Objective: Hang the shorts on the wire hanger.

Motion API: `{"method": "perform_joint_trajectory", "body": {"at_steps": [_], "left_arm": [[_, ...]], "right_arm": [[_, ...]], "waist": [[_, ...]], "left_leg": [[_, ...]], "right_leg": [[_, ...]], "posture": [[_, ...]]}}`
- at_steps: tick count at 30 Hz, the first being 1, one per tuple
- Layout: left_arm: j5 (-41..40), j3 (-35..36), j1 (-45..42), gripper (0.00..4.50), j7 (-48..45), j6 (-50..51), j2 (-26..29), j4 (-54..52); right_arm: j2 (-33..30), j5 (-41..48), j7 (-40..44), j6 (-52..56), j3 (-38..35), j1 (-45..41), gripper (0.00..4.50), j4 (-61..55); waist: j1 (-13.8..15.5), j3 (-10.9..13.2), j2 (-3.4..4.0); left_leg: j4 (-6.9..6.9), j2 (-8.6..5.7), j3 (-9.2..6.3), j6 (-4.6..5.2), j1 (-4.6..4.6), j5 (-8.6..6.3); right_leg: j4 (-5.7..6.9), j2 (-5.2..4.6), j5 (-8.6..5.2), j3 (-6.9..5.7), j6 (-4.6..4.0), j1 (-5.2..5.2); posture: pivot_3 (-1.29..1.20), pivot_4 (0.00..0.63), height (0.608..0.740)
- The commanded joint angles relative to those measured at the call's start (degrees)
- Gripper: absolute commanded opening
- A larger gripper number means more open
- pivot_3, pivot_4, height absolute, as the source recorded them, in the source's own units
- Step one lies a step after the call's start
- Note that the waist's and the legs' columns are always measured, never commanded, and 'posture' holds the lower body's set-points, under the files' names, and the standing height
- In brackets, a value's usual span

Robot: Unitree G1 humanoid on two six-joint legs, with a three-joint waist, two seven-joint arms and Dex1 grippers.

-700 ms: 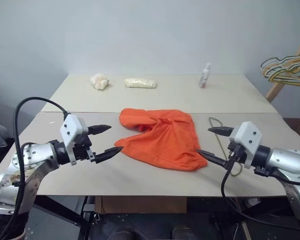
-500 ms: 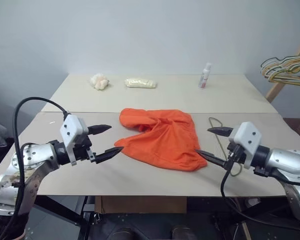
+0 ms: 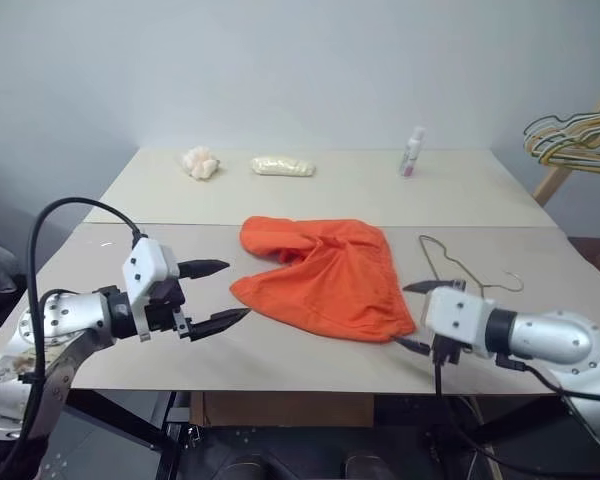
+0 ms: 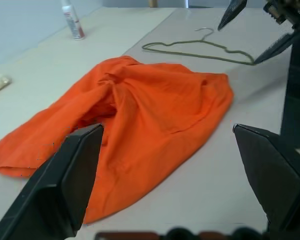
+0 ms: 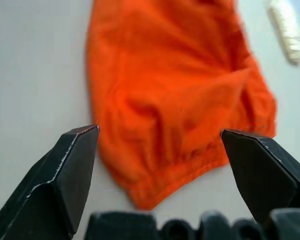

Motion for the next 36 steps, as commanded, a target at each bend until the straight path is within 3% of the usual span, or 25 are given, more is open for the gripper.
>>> {"method": "perform_joint_trajectory", "body": {"at_steps": [1,9,10,12,18,23,28,36], "left_arm": [[-0.33,0.94,-0.13,4.50,-0.60,-0.88,0.78,-1.17],[1.57,-0.89,-1.74,4.50,-1.51,-2.96,0.39,1.00],[1.83,-1.03,-1.96,4.50,-1.73,-3.33,0.32,1.58],[2.38,-1.20,-2.30,4.50,-1.97,-4.04,0.16,2.45],[4.67,-2.33,-1.84,4.50,-2.57,-6.77,-0.06,3.78],[16.02,-8.55,-3.48,4.50,-1.99,-14.44,1.22,8.08],[31.65,-17.85,-7.85,4.50,0.41,-25.50,1.45,16.82],[56.73,-33.46,-22.04,4.50,10.06,-47.87,-3.08,41.72]], "right_arm": [[-0.22,-6.47,-0.81,-2.26,4.45,-1.87,4.48,0.95],[4.66,-24.73,-3.86,-4.80,19.05,-11.99,4.48,14.26],[5.25,-25.67,-3.41,-5.00,19.93,-12.97,4.32,15.43],[6.19,-28.75,-3.36,-5.88,21.68,-14.67,3.91,17.60],[8.48,-32.74,-2.74,-7.77,23.00,-17.68,1.72,22.25],[9.26,-32.26,-2.15,-9.50,21.63,-18.16,0.03,22.65],[9.39,-28.58,-1.07,-11.09,18.53,-17.95,0.03,20.55],[8.91,-25.65,0.91,-11.67,15.18,-16.35,0.03,15.66]], "waist": [[-0.15,0.00,0.00],[-0.34,-0.01,-0.01],[-0.28,-0.01,0.00],[-0.32,-0.01,-0.02],[-0.44,-0.02,-0.03],[-0.41,-0.02,-0.02],[-0.38,-0.02,-0.02],[-0.60,-0.03,-0.03]], "left_leg": [[0.00,0.00,0.01,0.00,0.05,0.00],[-0.01,0.01,0.05,-0.01,0.12,0.00],[-0.01,-0.01,0.05,-0.01,0.08,0.00],[-0.02,-0.02,0.04,-0.02,0.15,0.01],[-0.02,-0.01,0.04,-0.02,0.19,0.01],[-0.02,-0.02,0.04,-0.02,0.18,0.01],[-0.02,-0.08,0.03,-0.02,0.12,0.01],[0.03,-0.27,0.03,-0.02,-0.07,0.02]], "right_leg": [[0.01,0.00,0.00,0.01,0.00,0.02],[-0.01,0.04,0.00,0.00,-0.03,-0.10],[-0.01,0.04,0.01,0.00,-0.04,-0.11],[0.00,0.03,0.01,0.00,-0.04,-0.11],[0.01,0.05,0.02,0.00,-0.06,-0.09],[0.02,0.05,0.02,0.00,-0.06,-0.08],[0.02,0.05,0.02,0.00,-0.06,-0.05],[0.13,0.03,0.02,-0.02,-0.06,-0.12]], "posture": [[-0.13,0.000,0.740],[-0.13,0.000,0.740],[-0.12,0.000,0.740],[-0.12,0.000,0.740],[-0.12,0.000,0.740],[-0.12,0.000,0.740],[-0.14,0.000,0.740],[-0.19,0.000,0.740]]}}
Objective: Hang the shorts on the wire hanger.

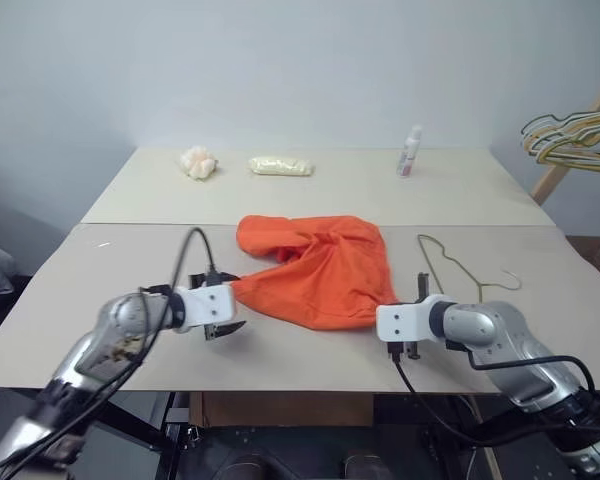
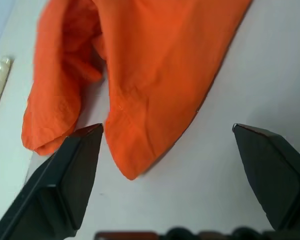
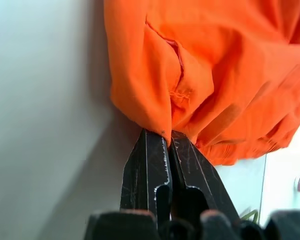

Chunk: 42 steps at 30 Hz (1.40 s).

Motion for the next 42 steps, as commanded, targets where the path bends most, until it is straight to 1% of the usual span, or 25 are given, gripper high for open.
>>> {"method": "perform_joint_trajectory", "body": {"at_steps": [1,2,5,7,11,13,14,16,17,18,19,20,22,24,26,28,29,32,34,36,37,40,42], "left_arm": [[8.83,-4.47,-7.03,4.50,4.31,-9.52,-1.03,9.62],[9.56,-5.12,-8.32,4.50,4.79,-10.68,-1.71,11.78],[13.08,-7.28,-12.61,3.90,7.40,-14.31,-4.15,18.15],[14.94,-8.19,-14.90,3.25,8.79,-15.55,-5.73,22.14],[15.78,-8.50,-17.54,1.91,9.95,-17.22,-8.01,27.62],[16.09,-8.41,-18.38,1.19,10.46,-18.10,-8.41,28.99],[16.06,-8.23,-18.72,0.95,10.54,-18.49,-8.51,29.50],[15.86,-7.75,-19.19,0.23,10.45,-19.04,-8.41,30.06],[15.40,-7.36,-19.29,0.07,9.85,-19.52,-7.81,29.87],[14.85,-7.08,-19.33,0.07,8.95,-20.18,-7.08,29.58],[12.79,-6.58,-18.75,0.07,5.49,-21.18,-5.15,28.01],[9.53,-6.31,-17.69,0.07,-0.58,-21.70,-2.26,25.38],[4.22,-5.73,-15.24,0.07,-9.40,-22.73,3.27,20.09],[-2.93,-5.08,-11.82,0.07,-17.62,-24.65,10.11,14.42],[-9.71,-3.83,-7.41,0.07,-24.64,-23.86,17.06,8.15],[-14.33,-2.04,-2.67,0.07,-27.83,-21.94,22.18,2.42],[-16.13,-1.07,-0.62,0.07,-28.58,-20.48,23.90,-0.12],[-20.91,1.66,3.51,0.07,-29.86,-14.48,27.02,-6.75],[-21.99,2.93,4.01,0.07,-29.15,-11.44,26.54,-8.79],[-21.52,4.13,1.84,0.07,-25.91,-8.10,23.42,-8.34],[-21.06,4.69,-1.13,0.07,-23.40,-6.04,20.76,-6.79],[-16.03,5.33,-14.09,0.07,-14.10,0.43,11.65,2.27],[-10.63,4.78,-27.73,0.07,-5.92,4.11,4.91,14.97]], "right_arm": [[0.31,1.03,0.43,0.40,-3.00,-0.51,0.03,-3.75],[0.52,1.06,0.50,0.64,-3.15,-0.45,0.03,-4.07],[0.36,1.32,0.95,1.10,-3.80,0.17,0.00,-5.36],[-0.05,1.62,1.15,1.36,-4.39,0.75,0.00,-6.16],[-0.22,1.81,1.45,2.28,-5.63,1.70,0.00,-7.44],[-0.04,2.15,1.75,2.75,-6.11,2.07,0.00,-8.11],[0.04,2.35,1.90,2.98,-6.27,2.21,0.00,-8.40],[0.04,2.69,2.12,3.16,-6.41,2.33,0.00,-8.68],[-0.09,3.05,2.30,3.10,-6.53,2.44,0.00,-8.74],[-0.25,3.42,2.48,2.93,-6.67,2.55,0.00,-8.75],[-0.85,4.24,2.81,1.62,-7.16,2.80,0.00,-8.55],[-1.73,5.83,3.25,-1.34,-8.01,3.25,0.00,-8.10],[-3.66,9.60,4.91,-6.80,-9.83,4.32,0.00,-7.44],[-6.32,13.95,7.53,-12.41,-11.79,5.53,0.00,-6.62],[-8.50,17.71,9.97,-16.93,-13.26,6.28,0.00,-5.28],[-9.86,19.48,11.22,-20.21,-13.82,6.12,0.00,-3.16],[-10.14,19.85,11.44,-21.45,-13.83,5.64,0.00,-1.91],[-10.27,20.43,12.30,-24.84,-13.04,2.46,0.00,2.82],[-9.43,21.08,12.82,-25.11,-12.39,-0.63,0.00,5.54],[-6.94,22.35,12.11,-22.23,-12.11,-5.89,0.00,8.69],[-4.78,22.65,10.86,-19.85,-12.04,-10.11,0.00,11.25],[2.87,19.09,3.41,-16.14,-11.53,-24.18,0.00,22.26],[8.67,14.28,-5.23,-15.28,-10.77,-36.19,0.00,34.34]], "waist": [[-0.16,-0.01,-0.01],[-0.22,-0.01,0.00],[-0.80,-0.02,-0.01],[-1.42,-0.03,-0.03],[-2.54,-0.05,-0.05],[-3.28,-0.05,-0.05],[-3.61,-0.05,-0.05],[-4.48,-0.05,-0.05],[-4.77,-0.05,-0.05],[-5.11,-0.05,-0.05],[-5.49,-0.05,-0.05],[-5.86,-0.05,-0.06],[-7.20,-0.04,-0.05],[-8.41,-0.04,-0.03],[-9.08,-0.05,-0.02],[-9.24,-0.04,-0.01],[-9.21,-0.04,-0.01],[-8.35,0.04,0.02],[-7.54,0.06,0.05],[-7.01,0.07,0.07],[-6.71,0.07,0.07],[-6.02,0.10,0.01],[-5.94,0.14,-0.05]], "left_leg": [[0.01,0.00,0.00,0.00,-0.01,0.00],[0.02,0.00,0.00,0.00,0.01,0.00],[0.03,-0.02,-0.01,0.01,0.02,0.00],[0.04,-0.04,-0.03,0.01,-0.01,0.00],[0.06,-0.05,-0.03,0.02,-0.01,0.01],[0.07,-0.04,-0.05,0.02,0.01,0.01],[0.06,-0.04,-0.05,0.02,0.01,0.01],[0.06,-0.01,-0.09,0.02,-0.02,0.01],[0.06,0.00,-0.10,0.02,-0.04,0.01],[0.06,0.00,-0.10,0.02,-0.05,0.01],[0.06,-0.01,-0.11,0.02,-0.05,0.01],[0.06,-0.01,-0.11,0.02,-0.05,0.01],[0.04,0.04,-0.11,0.02,-0.13,0.01],[-0.01,0.08,-0.14,0.02,-0.15,0.01],[-0.02,0.13,-0.15,0.03,-0.10,0.00],[0.00,0.21,-0.15,0.04,0.03,-0.01],[-0.01,0.23,-0.13,0.04,0.13,-0.01],[-0.03,0.37,-0.13,0.05,0.61,-0.03],[-0.04,0.38,-0.11,0.06,0.82,-0.04],[-0.04,0.41,-0.09,0.06,0.86,-0.04],[-0.04,0.41,-0.09,0.06,0.86,-0.04],[0.06,0.30,-0.08,0.07,0.86,-0.02],[0.11,0.19,-0.12,0.05,0.87,0.00]], "right_leg": [[0.01,0.00,0.00,0.00,0.00,-0.01],[0.02,0.00,0.00,0.00,0.00,0.00],[0.03,-0.01,-0.01,-0.03,0.01,0.03],[0.04,-0.02,-0.01,-0.04,0.02,0.03],[0.10,-0.04,-0.01,-0.04,0.03,0.03],[0.11,-0.03,-0.01,-0.04,0.03,0.04],[0.11,-0.03,-0.01,-0.04,0.03,0.04],[0.13,-0.04,-0.02,-0.05,0.05,0.02],[0.14,-0.06,-0.02,-0.05,0.05,0.01],[0.15,-0.07,-0.02,-0.05,0.05,0.01],[0.15,-0.09,-0.02,-0.06,0.06,0.01],[0.15,-0.10,-0.02,-0.05,0.06,0.01],[0.19,-0.10,-0.03,-0.06,0.07,-0.10],[0.21,-0.12,-0.03,-0.05,0.07,-0.13],[0.21,-0.16,-0.03,-0.05,0.07,-0.04],[0.19,-0.15,-0.03,-0.04,0.07,0.09],[0.17,-0.15,-0.03,-0.03,0.07,0.14],[0.05,-0.05,-0.04,-0.08,0.09,0.69],[-0.05,-0.05,-0.05,-0.07,0.10,0.90],[-0.05,0.00,-0.05,-0.07,0.10,0.91],[-0.04,0.01,-0.05,-0.07,0.10,0.90],[0.00,0.06,-0.03,-0.07,0.10,0.92],[0.07,0.06,-0.03,-0.10,0.10,0.88]], "posture": [[-0.20,0.000,0.740],[-0.20,0.000,0.740],[-0.21,0.000,0.740],[-0.23,0.000,0.740],[-0.24,0.000,0.740],[-0.24,0.000,0.740],[-0.24,0.000,0.740],[-0.24,0.000,0.740],[-0.24,0.000,0.740],[-0.24,0.000,0.740],[-0.24,0.000,0.740],[-0.23,0.000,0.740],[-0.23,0.000,0.740],[-0.22,0.000,0.740],[-0.21,0.000,0.740],[-0.20,0.000,0.740],[-0.19,0.000,0.740],[-0.17,0.000,0.740],[-0.17,0.000,0.740],[-0.16,0.000,0.740],[-0.16,0.000,0.740],[-0.16,0.000,0.740],[-0.16,0.000,0.740]]}}
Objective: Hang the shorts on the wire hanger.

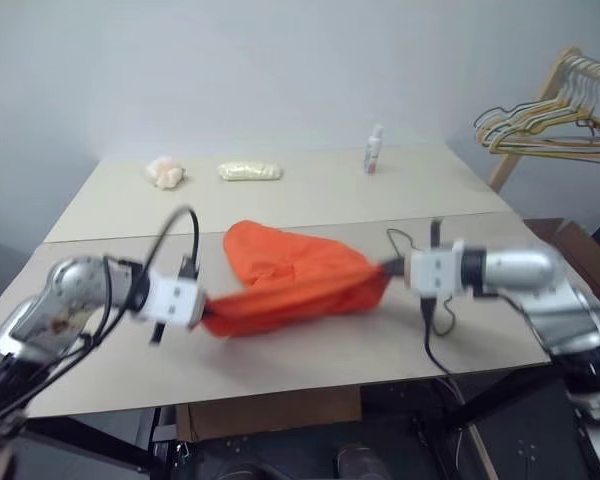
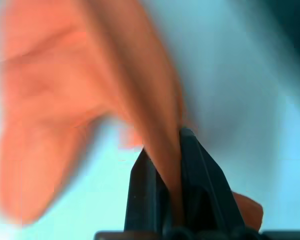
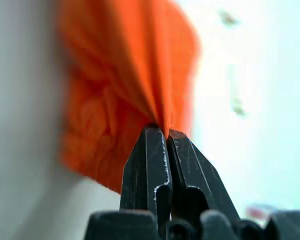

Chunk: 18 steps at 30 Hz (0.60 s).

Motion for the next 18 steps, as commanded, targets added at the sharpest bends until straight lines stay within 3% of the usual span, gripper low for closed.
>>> {"method": "perform_joint_trajectory", "body": {"at_steps": [1,4,6,8,10,13,16,18], "left_arm": [[8.92,1.94,-20.07,0.07,15.60,4.12,-7.27,19.25],[16.68,0.38,-36.56,0.07,31.64,2.50,-13.10,39.42],[21.19,-0.05,-49.10,0.07,49.69,0.82,-16.43,52.94],[25.29,-0.75,-58.41,0.07,66.15,-1.49,-17.84,60.68],[27.19,-0.89,-63.05,0.07,74.51,-5.16,-18.04,63.44],[29.26,-1.72,-64.61,0.07,76.41,-11.51,-17.73,64.80],[29.49,-2.71,-59.55,0.07,67.40,-19.96,-17.06,64.23],[30.14,-4.18,-54.45,0.07,60.45,-25.99,-15.73,62.67]], "right_arm": [[7.02,-6.55,-15.29,1.64,-1.04,-17.03,0.00,16.90],[12.57,-10.90,-29.16,0.71,-1.16,-30.37,0.00,34.02],[16.11,-11.64,-45.32,-1.35,-3.60,-41.01,0.00,46.41],[18.16,-10.23,-60.88,-6.99,-7.35,-48.30,0.00,54.02],[18.12,-9.94,-67.91,-13.10,-8.51,-50.08,0.00,56.83],[17.49,-11.63,-69.77,-19.64,-6.95,-47.32,0.00,57.93],[16.47,-13.81,-66.57,-24.91,-3.92,-40.19,0.00,56.95],[14.94,-15.56,-61.75,-29.13,-1.34,-34.42,0.00,55.26]], "waist": [[-0.15,0.03,-0.06],[-1.17,-0.02,-0.11],[-2.10,-0.04,-0.15],[-2.76,-0.03,-0.16],[-3.35,-0.02,-0.16],[-3.64,-0.09,-0.16],[-3.95,-0.33,-0.16],[-4.15,-0.32,-0.16]], "left_leg": [[-0.03,-0.13,-0.05,-0.05,-0.11,0.05],[-0.08,-0.25,-0.13,-0.44,-0.64,0.28],[-0.06,-0.38,-0.18,-0.77,-1.24,0.50],[-0.12,-0.53,-0.17,-0.76,-1.72,0.50],[-0.16,-0.59,-0.19,-0.78,-2.45,0.51],[-0.41,-0.70,-0.24,-0.76,-2.64,0.50],[-0.71,-0.79,-0.25,-0.72,-2.58,0.47],[-0.52,-0.92,-0.26,-0.58,-2.18,0.52]], "right_leg": [[0.00,-0.02,0.00,0.00,0.00,-0.14],[0.31,-0.18,0.02,-0.05,0.00,-0.77],[0.99,-0.36,0.03,-0.05,0.01,-1.55],[1.43,-0.55,0.04,-0.03,0.03,-2.28],[1.81,-0.67,0.04,-0.02,0.04,-3.21],[2.38,-0.85,0.04,0.04,0.04,-3.91],[2.29,-0.87,0.05,0.03,0.06,-3.78],[1.96,-0.92,0.02,0.00,0.13,-3.04]], "posture": [[-0.16,0.000,0.740],[-0.15,0.000,0.740],[-0.15,0.000,0.740],[-0.15,0.000,0.740],[-0.15,0.000,0.740],[-0.15,0.000,0.740],[-0.16,0.000,0.740],[-0.15,0.000,0.740]]}}
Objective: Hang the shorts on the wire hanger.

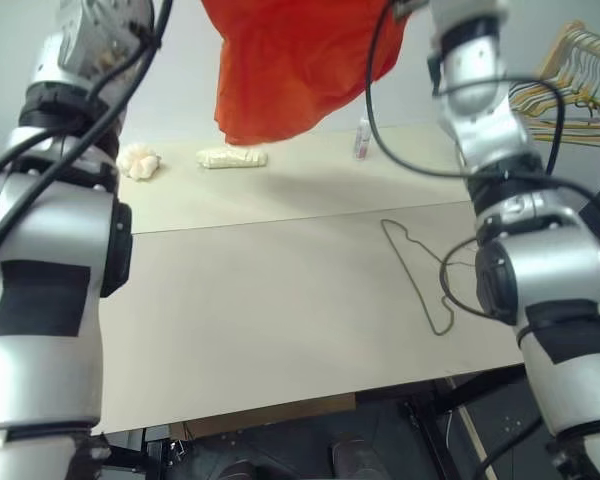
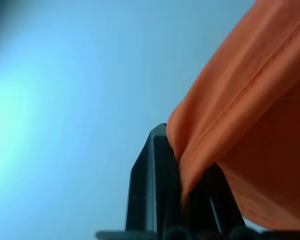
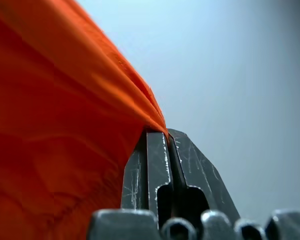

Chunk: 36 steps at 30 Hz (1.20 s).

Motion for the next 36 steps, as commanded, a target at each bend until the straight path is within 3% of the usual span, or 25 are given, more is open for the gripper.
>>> {"method": "perform_joint_trajectory", "body": {"at_steps": [1,3,6,9,13,17,22,28,34,35,36], "left_arm": [[-1.04,-0.60,7.84,0.07,-12.07,-9.27,3.65,-1.35],[-4.93,0.42,14.28,0.07,-23.07,-13.74,4.74,-4.90],[-13.09,0.92,26.98,0.07,-42.00,-15.74,7.85,-16.14],[-25.02,0.84,44.74,0.07,-59.43,-5.98,15.08,-38.31],[-30.80,2.58,60.90,0.07,-69.71,5.62,24.36,-59.66],[-31.44,4.98,72.61,0.07,-73.79,10.73,32.07,-71.48],[-32.28,10.10,86.38,0.07,-73.41,15.81,37.29,-83.11],[-35.15,15.68,97.04,0.07,-72.00,24.05,37.22,-95.78],[-33.06,16.92,100.92,0.07,-71.57,25.16,36.35,-98.36],[-33.00,17.05,101.11,0.23,-71.87,24.81,36.41,-98.25],[-33.29,17.18,101.23,0.47,-72.31,24.48,36.38,-98.02]], "right_arm": [[-4.41,-2.64,6.05,-7.39,2.94,8.11,0.00,-2.01],[-6.55,-3.09,12.72,-12.65,5.33,13.93,0.00,-4.29],[-9.56,-2.44,24.28,-19.18,8.70,21.21,0.00,-6.62],[-12.30,-3.54,35.29,-24.97,13.34,26.11,0.00,-7.21],[-13.33,-4.97,42.18,-26.38,16.20,28.85,0.00,-8.34],[-14.31,-7.57,43.50,-26.90,17.90,31.26,0.00,-11.34],[-16.76,-10.98,41.94,-27.07,17.82,37.28,0.00,-18.93],[-20.40,-6.90,43.49,-24.55,14.84,46.13,0.00,-31.02],[-25.90,2.29,50.72,-17.07,13.43,56.68,0.00,-48.15],[-27.02,4.35,52.50,-15.30,13.34,58.48,0.51,-51.33],[-28.13,6.27,54.26,-13.65,13.23,60.12,0.66,-54.31]], "waist": [[-0.23,0.02,0.00],[-0.66,0.07,-0.01],[-1.79,0.07,-0.01],[-4.17,0.04,0.03],[-5.68,0.04,0.02],[-5.50,0.06,0.03],[-3.74,0.08,0.05],[-1.18,0.09,0.07],[0.07,0.09,0.08],[0.17,0.09,0.08],[0.37,0.09,0.09]], "left_leg": [[0.05,-0.10,0.01,0.12,0.10,0.09],[0.20,-0.41,0.01,0.51,0.05,0.35],[0.41,-0.48,0.03,0.77,0.18,0.32],[0.37,-0.37,0.01,0.89,0.27,0.25],[0.39,-0.27,-0.04,0.93,0.34,0.22],[0.25,-0.24,-0.09,0.96,1.16,0.21],[0.00,-0.16,-0.28,1.11,2.31,0.02],[0.04,-0.25,-0.32,1.12,2.18,-0.07],[0.04,-0.23,-0.30,1.12,2.17,-0.11],[0.04,-0.23,-0.29,1.12,2.18,-0.12],[0.04,-0.22,-0.27,1.12,2.18,-0.13]], "right_leg": [[-0.21,-0.07,-0.02,0.00,0.04,0.23],[-1.04,-0.32,-0.16,-0.01,0.28,0.79],[-1.13,-0.40,-0.13,0.05,0.44,1.09],[-0.94,-0.38,-0.13,0.07,0.44,1.06],[-0.86,-0.29,-0.13,0.14,0.44,1.09],[-0.94,-0.24,-0.14,0.16,0.45,1.89],[-1.45,-0.16,-0.18,0.02,0.50,3.10],[-1.84,-0.27,-0.18,0.04,0.49,3.05],[-1.91,-0.26,-0.18,0.03,0.48,3.14],[-1.92,-0.26,-0.19,0.03,0.48,3.14],[-1.94,-0.26,-0.19,0.03,0.47,3.15]], "posture": [[-0.15,0.000,0.740],[-0.15,0.000,0.740],[-0.16,0.000,0.740],[-0.16,0.000,0.740],[-0.16,0.000,0.740],[-0.15,0.000,0.740],[-0.16,0.000,0.740],[-0.18,0.000,0.740],[-0.18,0.000,0.740],[-0.18,0.000,0.740],[-0.18,0.000,0.740]]}}
